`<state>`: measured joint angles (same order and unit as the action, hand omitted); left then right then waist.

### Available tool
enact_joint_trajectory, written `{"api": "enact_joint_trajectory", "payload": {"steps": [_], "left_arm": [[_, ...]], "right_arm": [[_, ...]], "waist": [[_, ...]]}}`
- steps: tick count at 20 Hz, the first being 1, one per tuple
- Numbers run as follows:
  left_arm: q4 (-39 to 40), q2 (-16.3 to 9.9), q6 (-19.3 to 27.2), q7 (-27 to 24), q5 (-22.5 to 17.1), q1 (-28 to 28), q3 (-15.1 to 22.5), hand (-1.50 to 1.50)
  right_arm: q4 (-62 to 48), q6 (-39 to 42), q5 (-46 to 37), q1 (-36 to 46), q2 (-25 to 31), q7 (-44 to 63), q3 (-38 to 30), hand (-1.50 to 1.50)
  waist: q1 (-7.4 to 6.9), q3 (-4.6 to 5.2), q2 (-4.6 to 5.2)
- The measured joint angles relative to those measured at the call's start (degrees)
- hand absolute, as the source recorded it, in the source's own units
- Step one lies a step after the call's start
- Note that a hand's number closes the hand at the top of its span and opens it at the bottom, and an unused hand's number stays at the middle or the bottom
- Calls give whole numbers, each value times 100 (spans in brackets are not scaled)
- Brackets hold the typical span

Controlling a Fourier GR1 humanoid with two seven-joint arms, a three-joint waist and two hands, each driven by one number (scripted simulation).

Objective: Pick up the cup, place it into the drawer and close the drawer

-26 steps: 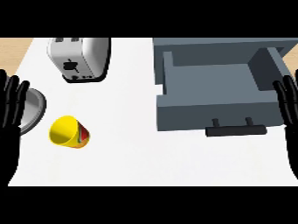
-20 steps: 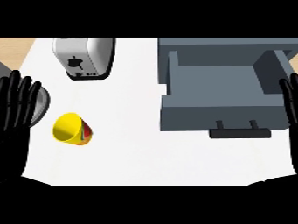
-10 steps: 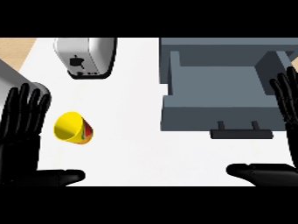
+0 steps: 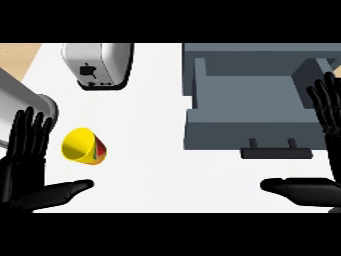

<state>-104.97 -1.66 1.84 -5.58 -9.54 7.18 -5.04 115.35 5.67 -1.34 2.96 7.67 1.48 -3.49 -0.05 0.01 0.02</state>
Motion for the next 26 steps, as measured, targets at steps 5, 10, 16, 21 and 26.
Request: {"api": "enact_joint_trajectory", "payload": {"steps": [5,10,16,21,26], "left_arm": [[770,-79,-75,-531,60,90,-304,-150],[1668,-119,-24,-1036,239,-33,-498,-150],[3207,-323,-172,-1835,245,-453,-875,-150],[4194,-560,-452,-2380,72,-759,-1157,-150],[5609,-746,-631,-3354,76,-1254,-1381,-150]], "right_arm": [[-71,-37,-145,-18,-80,-98,68,-150],[47,54,-41,-5,-30,-4,-29,-150],[-260,169,35,26,5,-293,-173,-150],[-101,202,16,-102,-51,-259,-139,-150],[-262,250,33,-11,-52,-328,-186,-150]], "waist": [[2,0,0],[11,0,0],[20,1,3],[20,2,1],[26,2,4]]}}
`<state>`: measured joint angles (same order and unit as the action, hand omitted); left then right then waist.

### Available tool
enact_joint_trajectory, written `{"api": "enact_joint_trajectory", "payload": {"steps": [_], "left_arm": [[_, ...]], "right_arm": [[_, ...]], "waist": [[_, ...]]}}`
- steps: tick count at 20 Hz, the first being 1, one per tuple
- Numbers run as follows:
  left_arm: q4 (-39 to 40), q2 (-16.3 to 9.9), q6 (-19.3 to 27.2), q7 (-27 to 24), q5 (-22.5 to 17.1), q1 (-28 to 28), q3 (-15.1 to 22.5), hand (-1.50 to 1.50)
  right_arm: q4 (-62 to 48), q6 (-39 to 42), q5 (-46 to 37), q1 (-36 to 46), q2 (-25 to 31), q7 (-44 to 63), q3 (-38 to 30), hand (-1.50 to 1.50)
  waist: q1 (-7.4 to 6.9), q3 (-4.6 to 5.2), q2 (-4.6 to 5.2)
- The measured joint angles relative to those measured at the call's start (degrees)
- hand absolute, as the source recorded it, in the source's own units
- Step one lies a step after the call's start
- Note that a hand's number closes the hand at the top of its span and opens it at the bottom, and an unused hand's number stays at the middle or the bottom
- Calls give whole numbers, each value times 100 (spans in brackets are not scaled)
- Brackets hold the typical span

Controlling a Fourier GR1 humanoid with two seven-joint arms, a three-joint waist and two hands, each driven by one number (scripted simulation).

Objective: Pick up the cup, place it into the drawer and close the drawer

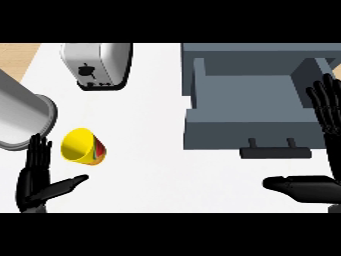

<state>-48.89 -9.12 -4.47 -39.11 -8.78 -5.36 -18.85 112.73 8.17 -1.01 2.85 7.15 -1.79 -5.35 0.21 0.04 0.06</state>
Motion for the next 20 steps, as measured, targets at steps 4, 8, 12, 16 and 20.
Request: {"api": "enact_joint_trajectory", "payload": {"steps": [4,8,12,16,20], "left_arm": [[854,-56,-10,-600,-18,-345,-79,-150],[1811,-239,-140,-1185,5,-753,-155,-150],[2763,-437,-240,-1621,58,-1209,-249,-150],[3312,-545,-310,-1878,106,-1462,-274,-150],[3569,-523,-301,-1924,128,-1650,-258,-150]], "right_arm": [[42,50,62,67,24,135,-41,-150],[-10,-43,-84,165,-74,179,83,-150],[-203,41,-52,183,-33,-5,15,-150],[-81,91,-17,108,-41,27,37,-150],[27,68,-84,45,-91,77,112,-150]], "waist": [[2,-1,-1],[10,1,3],[31,4,11],[49,6,16],[55,7,18]]}}
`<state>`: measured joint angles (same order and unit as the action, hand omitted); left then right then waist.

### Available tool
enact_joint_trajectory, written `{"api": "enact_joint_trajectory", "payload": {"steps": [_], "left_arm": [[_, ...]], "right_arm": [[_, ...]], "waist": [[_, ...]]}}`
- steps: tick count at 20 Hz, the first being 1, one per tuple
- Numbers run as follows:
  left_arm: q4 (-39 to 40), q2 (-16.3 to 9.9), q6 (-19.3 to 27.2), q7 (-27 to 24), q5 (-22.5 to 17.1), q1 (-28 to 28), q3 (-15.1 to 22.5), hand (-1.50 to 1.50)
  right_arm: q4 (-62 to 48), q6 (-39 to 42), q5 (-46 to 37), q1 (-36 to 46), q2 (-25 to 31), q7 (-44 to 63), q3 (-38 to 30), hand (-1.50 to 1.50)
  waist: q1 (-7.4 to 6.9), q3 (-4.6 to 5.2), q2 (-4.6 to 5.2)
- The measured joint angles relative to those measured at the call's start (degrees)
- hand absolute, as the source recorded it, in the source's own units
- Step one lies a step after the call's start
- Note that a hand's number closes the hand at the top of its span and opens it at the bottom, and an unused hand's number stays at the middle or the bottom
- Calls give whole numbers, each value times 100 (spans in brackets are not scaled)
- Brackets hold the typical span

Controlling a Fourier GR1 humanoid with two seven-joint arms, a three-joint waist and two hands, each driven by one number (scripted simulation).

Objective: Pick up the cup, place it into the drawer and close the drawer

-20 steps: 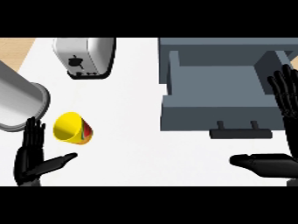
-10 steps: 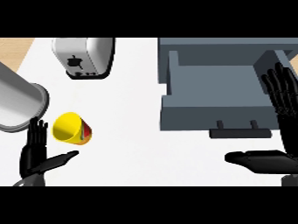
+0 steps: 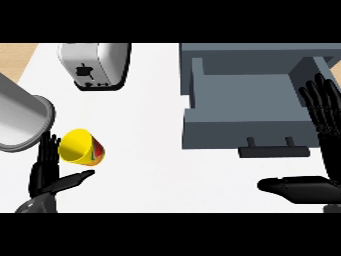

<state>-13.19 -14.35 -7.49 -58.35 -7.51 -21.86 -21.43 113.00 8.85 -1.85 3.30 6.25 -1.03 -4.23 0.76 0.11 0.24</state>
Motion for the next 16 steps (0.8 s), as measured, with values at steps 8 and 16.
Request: {"api": "enact_joint_trajectory", "payload": {"steps": [8,16], "left_arm": [[164,21,-160,-28,-53,-171,-37,-150],[56,145,-527,39,-77,-281,29,150]], "right_arm": [[-54,128,159,35,93,18,-129,-150],[-213,88,163,202,57,77,-130,-150]], "waist": [[22,4,11],[22,7,15]]}}
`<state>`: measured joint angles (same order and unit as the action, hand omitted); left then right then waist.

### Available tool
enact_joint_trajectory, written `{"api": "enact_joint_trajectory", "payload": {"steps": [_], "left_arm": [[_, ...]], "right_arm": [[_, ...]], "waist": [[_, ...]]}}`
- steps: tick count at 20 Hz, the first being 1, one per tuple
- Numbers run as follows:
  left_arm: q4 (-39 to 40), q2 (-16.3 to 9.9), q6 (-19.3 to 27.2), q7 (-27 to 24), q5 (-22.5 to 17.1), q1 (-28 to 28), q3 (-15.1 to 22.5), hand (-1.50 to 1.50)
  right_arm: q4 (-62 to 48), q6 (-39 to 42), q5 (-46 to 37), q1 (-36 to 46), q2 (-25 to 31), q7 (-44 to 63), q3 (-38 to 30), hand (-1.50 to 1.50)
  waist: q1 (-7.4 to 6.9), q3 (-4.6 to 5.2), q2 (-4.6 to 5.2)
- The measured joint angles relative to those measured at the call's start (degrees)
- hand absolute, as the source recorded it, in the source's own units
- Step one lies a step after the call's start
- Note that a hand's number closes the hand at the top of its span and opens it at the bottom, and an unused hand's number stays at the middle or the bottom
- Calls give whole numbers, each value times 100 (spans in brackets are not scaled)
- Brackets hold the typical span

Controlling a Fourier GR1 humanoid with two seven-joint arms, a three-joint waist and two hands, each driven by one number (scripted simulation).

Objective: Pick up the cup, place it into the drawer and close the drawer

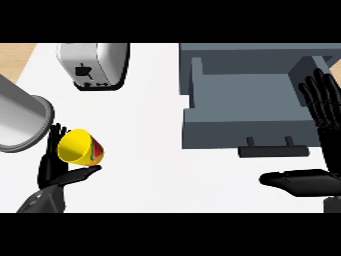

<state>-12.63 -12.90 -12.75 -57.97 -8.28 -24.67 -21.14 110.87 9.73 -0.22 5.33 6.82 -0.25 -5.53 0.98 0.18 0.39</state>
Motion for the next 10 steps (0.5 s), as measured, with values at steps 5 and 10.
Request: {"api": "enact_joint_trajectory", "payload": {"steps": [5,10], "left_arm": [[-121,116,-314,85,-23,-42,64,150],[-235,219,-629,213,-141,-115,53,150]], "right_arm": [[22,32,34,-73,1,-30,-14,-150],[8,71,6,-196,-4,-148,2,-150]], "waist": [[6,0,-1],[17,0,1]]}}
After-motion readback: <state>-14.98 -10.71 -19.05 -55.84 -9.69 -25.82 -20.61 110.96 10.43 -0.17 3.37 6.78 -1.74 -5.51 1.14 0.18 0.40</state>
